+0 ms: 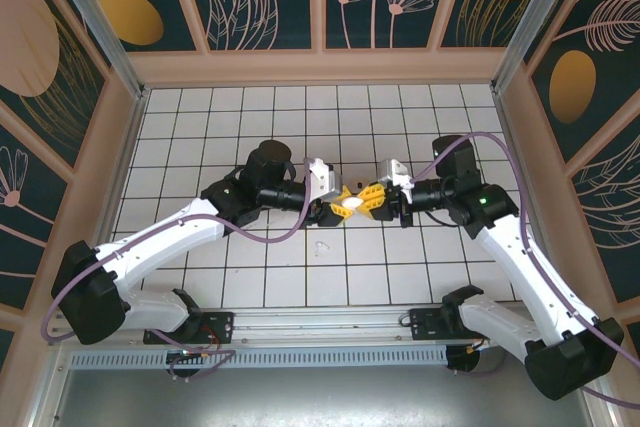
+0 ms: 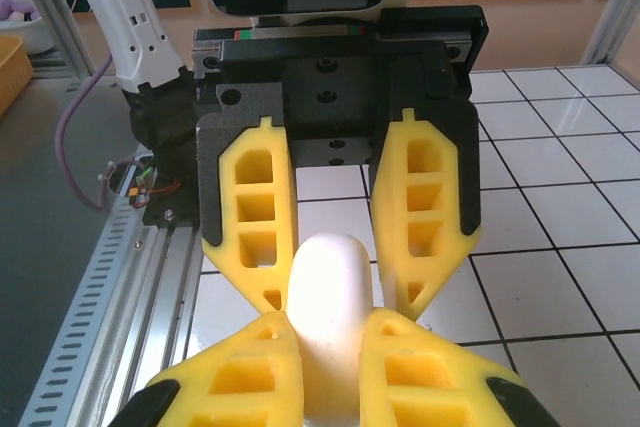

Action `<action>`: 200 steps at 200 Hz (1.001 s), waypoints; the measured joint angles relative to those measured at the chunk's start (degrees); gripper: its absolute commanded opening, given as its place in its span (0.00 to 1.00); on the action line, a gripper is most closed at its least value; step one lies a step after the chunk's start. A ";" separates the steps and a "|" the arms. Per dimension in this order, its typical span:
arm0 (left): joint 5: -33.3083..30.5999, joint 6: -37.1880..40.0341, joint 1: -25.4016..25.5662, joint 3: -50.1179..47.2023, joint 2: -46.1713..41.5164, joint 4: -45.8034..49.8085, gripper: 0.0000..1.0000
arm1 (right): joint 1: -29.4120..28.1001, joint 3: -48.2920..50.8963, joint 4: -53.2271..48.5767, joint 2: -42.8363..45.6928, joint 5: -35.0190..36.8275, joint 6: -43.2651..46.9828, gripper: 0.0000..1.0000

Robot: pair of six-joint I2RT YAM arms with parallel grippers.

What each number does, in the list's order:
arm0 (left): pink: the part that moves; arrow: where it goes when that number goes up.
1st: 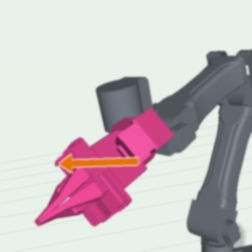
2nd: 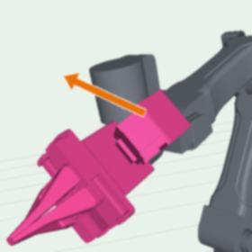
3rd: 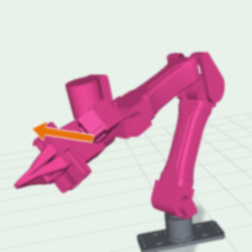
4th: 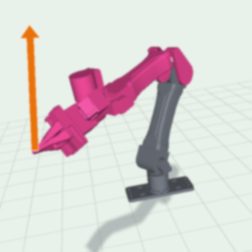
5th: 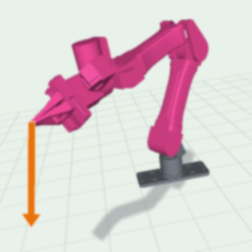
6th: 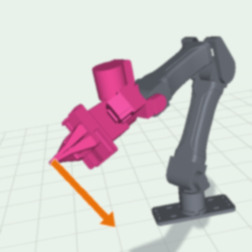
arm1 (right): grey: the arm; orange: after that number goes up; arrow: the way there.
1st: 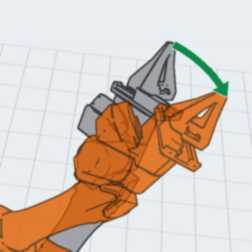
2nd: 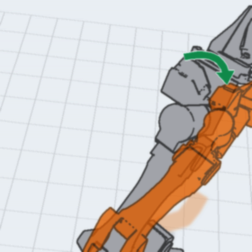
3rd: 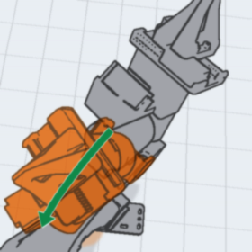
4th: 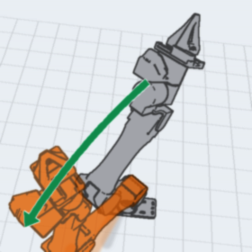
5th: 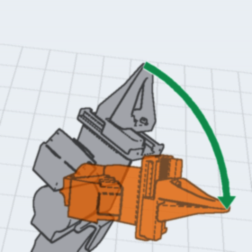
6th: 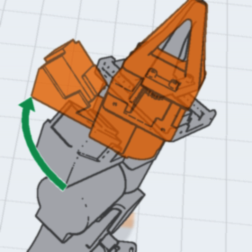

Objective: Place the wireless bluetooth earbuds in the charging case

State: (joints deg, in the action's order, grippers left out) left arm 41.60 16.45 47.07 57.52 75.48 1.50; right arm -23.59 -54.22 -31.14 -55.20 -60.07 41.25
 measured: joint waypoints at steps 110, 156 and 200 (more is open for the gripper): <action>-0.24 0.37 -0.09 0.07 0.37 0.22 0.18 | 0.98 0.70 3.19 0.11 1.99 -4.85 0.36; -0.92 0.35 -0.22 0.07 0.44 0.26 0.18 | 4.35 0.76 6.34 0.55 1.77 -7.85 0.38; -0.28 -0.48 -0.22 -0.11 0.42 -0.42 0.17 | 6.67 1.90 8.87 0.55 1.92 -11.43 0.40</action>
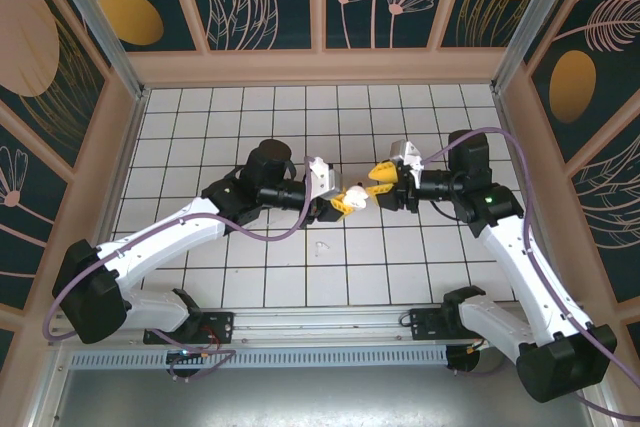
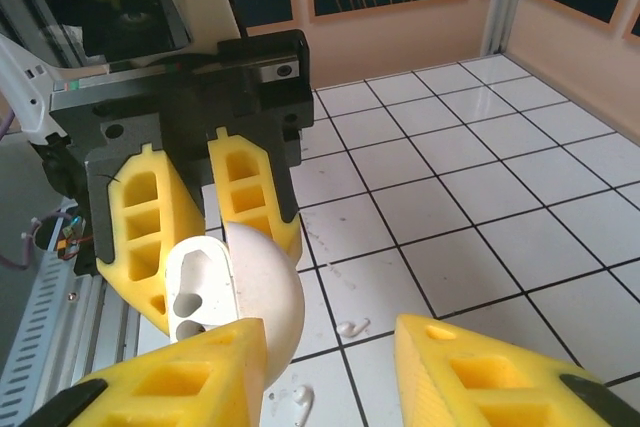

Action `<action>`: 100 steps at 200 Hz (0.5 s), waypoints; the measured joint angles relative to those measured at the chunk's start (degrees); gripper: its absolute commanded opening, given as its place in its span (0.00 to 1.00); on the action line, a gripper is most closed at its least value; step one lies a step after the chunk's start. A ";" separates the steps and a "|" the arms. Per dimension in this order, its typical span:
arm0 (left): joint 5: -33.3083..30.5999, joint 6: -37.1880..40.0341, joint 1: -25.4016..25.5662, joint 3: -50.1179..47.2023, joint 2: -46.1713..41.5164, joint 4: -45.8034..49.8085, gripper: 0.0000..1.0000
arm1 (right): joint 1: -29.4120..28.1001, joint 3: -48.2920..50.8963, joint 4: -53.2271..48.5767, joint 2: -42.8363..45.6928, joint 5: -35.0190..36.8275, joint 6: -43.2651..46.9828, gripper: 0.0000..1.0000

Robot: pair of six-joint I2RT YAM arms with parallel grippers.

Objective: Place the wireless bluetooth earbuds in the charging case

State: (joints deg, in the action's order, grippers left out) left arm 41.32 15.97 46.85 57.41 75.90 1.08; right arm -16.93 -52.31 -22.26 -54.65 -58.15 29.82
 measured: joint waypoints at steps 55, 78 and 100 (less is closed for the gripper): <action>0.04 -3.56 -0.22 -4.28 -0.52 -5.84 0.16 | 1.03 0.39 1.53 0.96 0.09 -4.24 0.48; 0.83 -7.58 -2.08 -8.33 -0.92 -11.10 0.16 | 1.33 0.63 3.10 2.16 1.62 -8.24 0.48; 1.68 -12.83 -6.38 -12.70 -1.68 -17.38 0.16 | 1.36 0.66 3.85 2.64 4.70 -12.98 0.48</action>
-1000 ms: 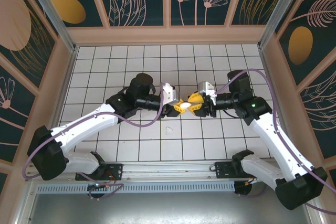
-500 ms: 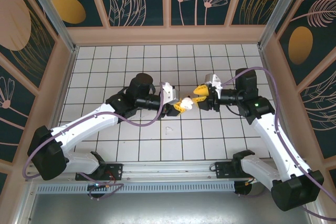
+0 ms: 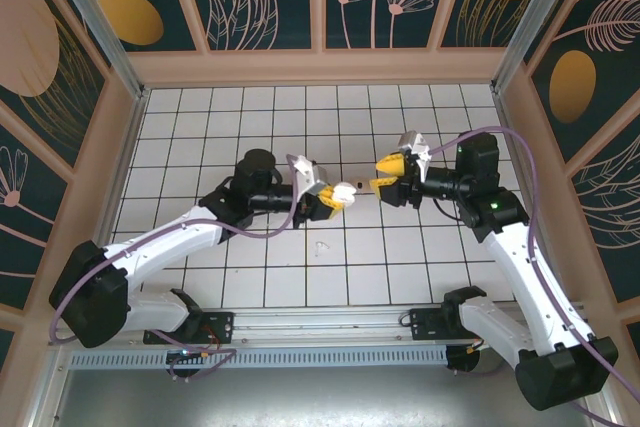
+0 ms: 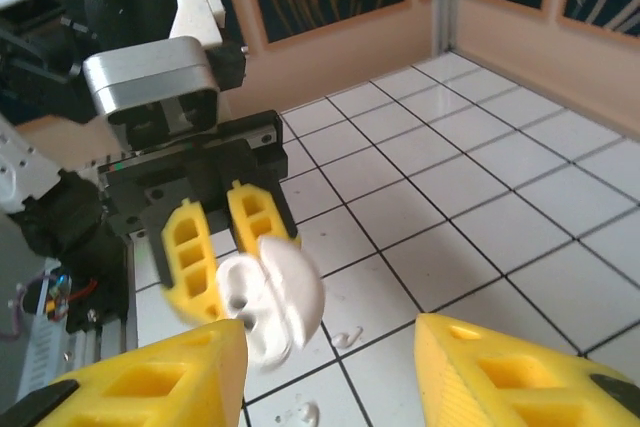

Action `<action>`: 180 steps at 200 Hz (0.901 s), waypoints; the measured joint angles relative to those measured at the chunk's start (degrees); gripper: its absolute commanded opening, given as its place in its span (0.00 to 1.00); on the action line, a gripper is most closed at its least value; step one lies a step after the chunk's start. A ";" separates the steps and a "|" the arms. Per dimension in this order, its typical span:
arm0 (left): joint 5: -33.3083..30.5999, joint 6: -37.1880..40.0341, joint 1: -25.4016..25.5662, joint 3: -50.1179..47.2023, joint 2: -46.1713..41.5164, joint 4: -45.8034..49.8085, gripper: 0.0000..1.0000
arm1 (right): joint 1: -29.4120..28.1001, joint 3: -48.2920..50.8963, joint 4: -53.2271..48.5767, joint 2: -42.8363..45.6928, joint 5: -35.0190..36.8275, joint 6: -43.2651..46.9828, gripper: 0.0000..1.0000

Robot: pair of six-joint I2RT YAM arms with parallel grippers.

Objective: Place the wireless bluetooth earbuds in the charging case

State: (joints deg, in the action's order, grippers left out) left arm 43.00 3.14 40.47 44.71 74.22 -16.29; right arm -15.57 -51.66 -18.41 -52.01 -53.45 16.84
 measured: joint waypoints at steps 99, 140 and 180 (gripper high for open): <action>-5.25 -26.03 -14.60 -25.57 -3.65 -35.45 0.16 | -10.75 -0.57 -7.39 -4.72 18.64 -12.37 0.43; -10.19 -30.23 -17.05 -32.57 -5.75 -42.66 0.15 | -21.00 -4.00 -12.76 -15.04 26.40 -4.66 0.41; -16.94 -31.32 -17.62 -38.93 -12.55 -45.07 0.16 | -25.83 -9.14 -16.00 -28.35 31.58 -2.16 0.41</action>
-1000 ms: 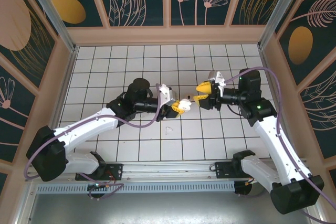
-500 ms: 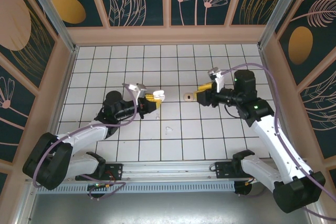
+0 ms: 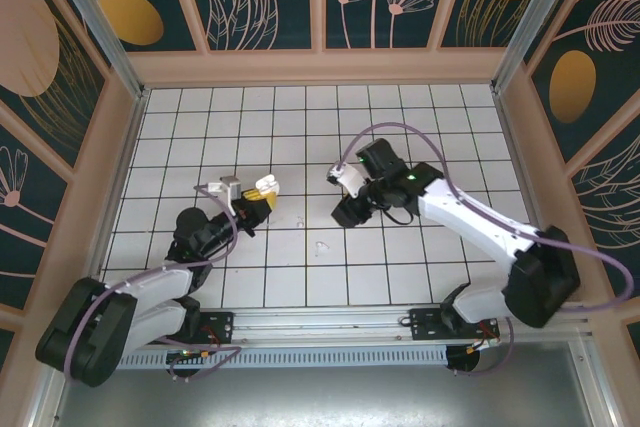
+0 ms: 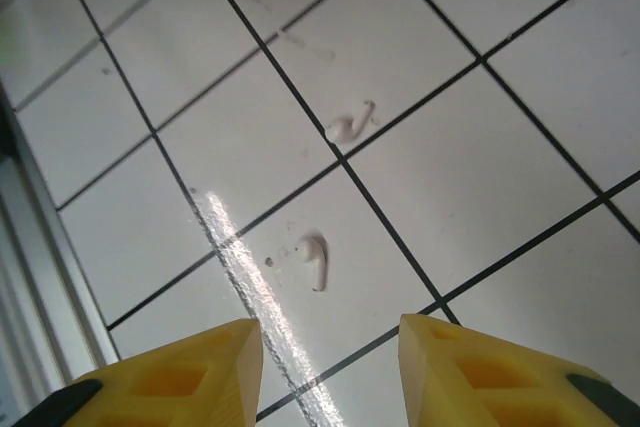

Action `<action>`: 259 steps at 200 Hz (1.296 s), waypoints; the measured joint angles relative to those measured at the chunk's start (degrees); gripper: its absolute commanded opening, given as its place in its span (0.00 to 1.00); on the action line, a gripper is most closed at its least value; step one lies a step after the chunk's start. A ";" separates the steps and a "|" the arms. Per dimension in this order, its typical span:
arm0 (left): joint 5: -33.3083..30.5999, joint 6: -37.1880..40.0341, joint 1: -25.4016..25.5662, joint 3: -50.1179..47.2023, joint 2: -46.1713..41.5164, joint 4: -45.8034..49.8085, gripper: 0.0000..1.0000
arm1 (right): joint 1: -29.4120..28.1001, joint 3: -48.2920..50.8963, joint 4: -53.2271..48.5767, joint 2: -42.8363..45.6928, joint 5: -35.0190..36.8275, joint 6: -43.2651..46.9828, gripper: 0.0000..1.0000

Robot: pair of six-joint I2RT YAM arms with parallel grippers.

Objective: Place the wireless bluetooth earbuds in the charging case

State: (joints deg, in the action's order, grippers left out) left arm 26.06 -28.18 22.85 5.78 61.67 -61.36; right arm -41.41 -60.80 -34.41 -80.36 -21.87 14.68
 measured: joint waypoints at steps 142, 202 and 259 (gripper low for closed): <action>-6.71 5.51 -0.04 -1.66 -10.99 9.29 0.17 | -10.08 -14.53 -9.77 -26.40 7.26 -7.58 0.38; -7.10 5.66 -0.04 -1.66 -11.13 10.36 0.17 | -12.11 -15.34 -10.40 -29.73 8.63 -8.87 0.40; -7.10 5.66 -0.04 -1.66 -11.61 11.08 0.17 | -12.35 -15.34 -10.67 -30.49 9.57 -9.51 0.40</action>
State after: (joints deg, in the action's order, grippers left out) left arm 18.96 -22.52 22.81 4.12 50.06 -50.28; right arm -53.76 -76.14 -45.08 -110.85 -12.29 5.17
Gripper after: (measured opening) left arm 0.169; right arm 0.404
